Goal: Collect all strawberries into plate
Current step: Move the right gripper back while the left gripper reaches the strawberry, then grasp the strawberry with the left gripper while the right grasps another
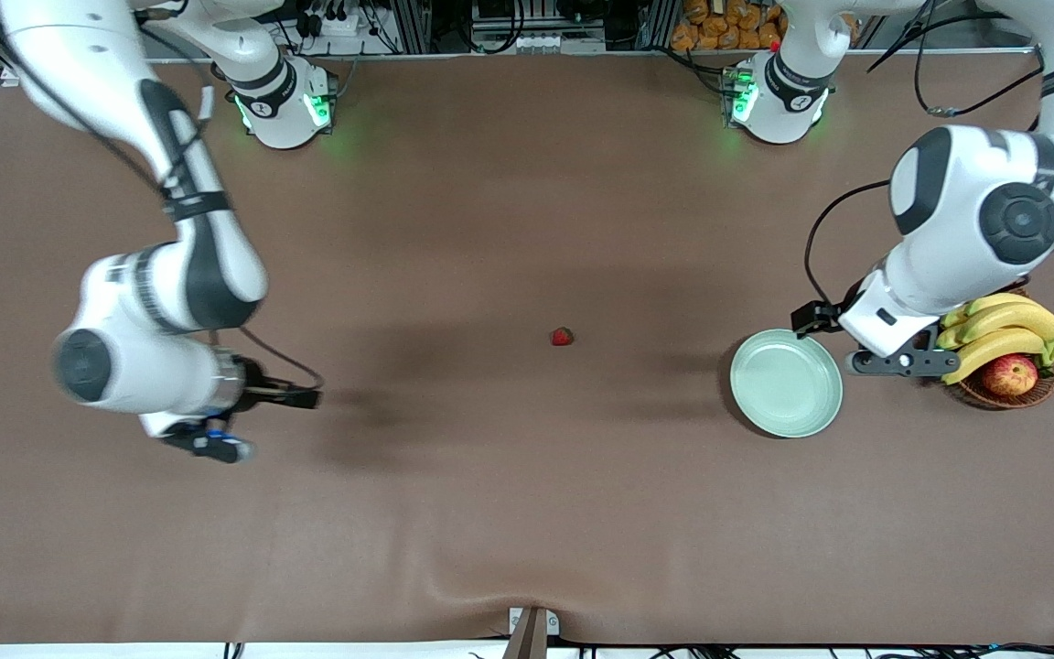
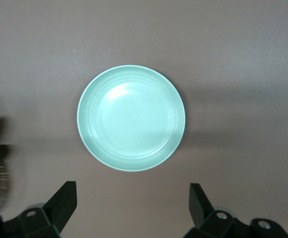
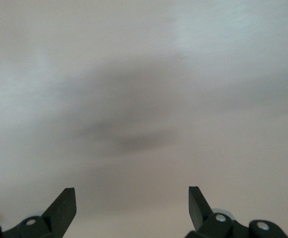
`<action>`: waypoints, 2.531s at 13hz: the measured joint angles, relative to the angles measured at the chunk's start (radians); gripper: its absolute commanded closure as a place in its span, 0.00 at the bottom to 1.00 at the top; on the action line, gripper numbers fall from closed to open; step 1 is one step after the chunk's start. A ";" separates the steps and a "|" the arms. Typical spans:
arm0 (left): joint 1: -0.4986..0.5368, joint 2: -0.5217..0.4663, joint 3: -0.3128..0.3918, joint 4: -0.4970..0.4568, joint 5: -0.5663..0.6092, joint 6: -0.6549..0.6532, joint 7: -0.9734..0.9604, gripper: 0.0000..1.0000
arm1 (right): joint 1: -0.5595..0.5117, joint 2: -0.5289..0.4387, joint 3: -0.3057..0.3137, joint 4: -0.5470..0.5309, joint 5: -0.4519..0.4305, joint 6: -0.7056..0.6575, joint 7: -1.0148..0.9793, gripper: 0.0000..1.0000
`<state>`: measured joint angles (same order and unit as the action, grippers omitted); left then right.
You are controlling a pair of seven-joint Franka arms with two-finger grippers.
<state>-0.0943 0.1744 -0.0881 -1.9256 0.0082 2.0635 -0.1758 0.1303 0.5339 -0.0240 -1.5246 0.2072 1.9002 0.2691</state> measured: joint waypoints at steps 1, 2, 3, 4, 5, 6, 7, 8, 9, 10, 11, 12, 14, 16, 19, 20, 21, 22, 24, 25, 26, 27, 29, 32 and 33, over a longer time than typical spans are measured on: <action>-0.006 0.001 -0.005 -0.022 -0.001 0.020 -0.029 0.00 | -0.047 -0.005 0.000 -0.011 -0.021 -0.003 -0.066 0.00; -0.023 0.005 -0.018 -0.034 -0.001 0.028 -0.088 0.00 | -0.087 -0.006 0.001 -0.019 -0.071 -0.003 -0.116 0.00; -0.055 0.014 -0.032 -0.039 -0.001 0.037 -0.171 0.00 | -0.117 -0.006 0.002 -0.025 -0.141 -0.003 -0.143 0.00; -0.099 0.030 -0.042 -0.041 -0.001 0.057 -0.252 0.00 | -0.137 -0.006 0.002 -0.032 -0.202 -0.001 -0.159 0.00; -0.151 0.052 -0.047 -0.041 -0.001 0.089 -0.336 0.00 | -0.150 -0.006 0.003 -0.040 -0.244 0.009 -0.176 0.00; -0.197 0.079 -0.049 -0.041 -0.001 0.127 -0.415 0.00 | -0.161 -0.003 0.003 -0.047 -0.264 0.027 -0.201 0.00; -0.238 0.109 -0.050 -0.038 -0.001 0.162 -0.487 0.00 | -0.174 0.002 0.003 -0.055 -0.271 0.052 -0.233 0.00; -0.274 0.143 -0.051 -0.025 -0.001 0.183 -0.556 0.00 | -0.191 0.012 0.003 -0.065 -0.272 0.083 -0.269 0.00; -0.309 0.180 -0.051 0.001 -0.001 0.193 -0.622 0.00 | -0.208 0.026 0.003 -0.075 -0.272 0.111 -0.298 0.00; -0.344 0.222 -0.052 0.040 -0.001 0.199 -0.687 0.00 | -0.223 0.043 0.003 -0.087 -0.273 0.139 -0.318 0.00; -0.375 0.265 -0.052 0.087 -0.001 0.201 -0.745 0.00 | -0.232 0.060 0.003 -0.101 -0.273 0.163 -0.329 0.00; -0.401 0.306 -0.052 0.134 -0.001 0.202 -0.795 0.00 | -0.238 0.077 0.003 -0.115 -0.273 0.190 -0.339 0.00; -0.433 0.384 -0.051 0.212 -0.001 0.202 -0.859 0.00 | -0.245 0.109 0.003 -0.143 -0.273 0.238 -0.357 0.00; -0.455 0.455 -0.052 0.261 -0.001 0.219 -0.900 0.06 | -0.253 0.128 0.003 -0.155 -0.273 0.251 -0.369 0.00; -0.497 0.529 -0.052 0.302 -0.002 0.263 -0.952 0.13 | -0.256 0.132 0.003 -0.177 -0.273 0.251 -0.375 0.08; -0.503 0.537 -0.052 0.308 -0.005 0.267 -0.960 0.15 | -0.256 0.132 0.003 -0.182 -0.273 0.250 -0.375 0.13; -0.507 0.539 -0.052 0.311 -0.017 0.267 -0.961 0.17 | -0.256 0.132 0.003 -0.187 -0.273 0.249 -0.376 0.20; -0.511 0.538 -0.052 0.312 -0.027 0.267 -0.961 0.18 | -0.256 0.132 0.003 -0.194 -0.273 0.248 -0.376 0.28; -0.518 0.543 -0.052 0.312 -0.032 0.267 -0.961 0.18 | -0.256 0.132 0.004 -0.207 -0.273 0.248 -0.388 0.43; -0.519 0.550 -0.052 0.312 -0.032 0.267 -0.961 0.19 | -0.256 0.132 0.004 -0.210 -0.273 0.248 -0.399 0.53; -0.520 0.558 -0.052 0.312 -0.032 0.268 -0.961 0.21 | -0.256 0.132 0.005 -0.212 -0.273 0.248 -0.403 0.63; -0.521 0.566 -0.052 0.312 -0.032 0.271 -0.961 0.23 | -0.256 0.132 0.005 -0.213 -0.273 0.248 -0.407 0.71; -0.524 0.574 -0.052 0.312 -0.032 0.276 -0.961 0.32 | -0.256 0.132 0.005 -0.213 -0.273 0.250 -0.413 0.94; -0.525 0.577 -0.052 0.312 -0.032 0.277 -0.961 0.37 | -0.256 0.125 0.009 -0.207 -0.274 0.264 -0.413 1.00; -0.525 0.579 -0.052 0.312 -0.032 0.277 -0.961 0.37 | -0.255 0.120 0.016 -0.193 -0.274 0.270 -0.413 1.00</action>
<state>-0.6191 0.7534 -0.1402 -1.6134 -0.0243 2.3401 -1.1365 -0.1246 0.6539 -0.0083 -1.7180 -0.0666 2.1701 -0.1444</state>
